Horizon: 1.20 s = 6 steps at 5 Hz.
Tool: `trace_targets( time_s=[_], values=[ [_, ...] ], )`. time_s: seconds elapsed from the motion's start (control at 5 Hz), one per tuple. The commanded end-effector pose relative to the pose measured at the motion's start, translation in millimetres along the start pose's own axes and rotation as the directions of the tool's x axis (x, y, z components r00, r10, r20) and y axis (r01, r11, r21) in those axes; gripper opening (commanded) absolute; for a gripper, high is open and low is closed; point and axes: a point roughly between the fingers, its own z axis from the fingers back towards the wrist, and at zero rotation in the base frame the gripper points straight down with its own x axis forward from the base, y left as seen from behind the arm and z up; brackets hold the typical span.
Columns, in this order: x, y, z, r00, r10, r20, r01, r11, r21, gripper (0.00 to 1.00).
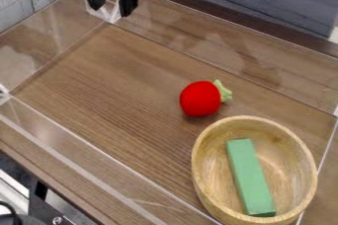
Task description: Move the red object to the right side of the table
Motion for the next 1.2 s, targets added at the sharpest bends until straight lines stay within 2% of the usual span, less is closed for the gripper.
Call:
trace_targets(
  time_s=[0.0,1.0],
  values=[
    [8.8,10.8,17.6,0.998,0.002,0.069,-0.003,1.000,0.013,1.00],
    [10.1,14.6,13.0,0.995,0.032,0.089,-0.030,0.999,-0.029,1.00]
  ],
)
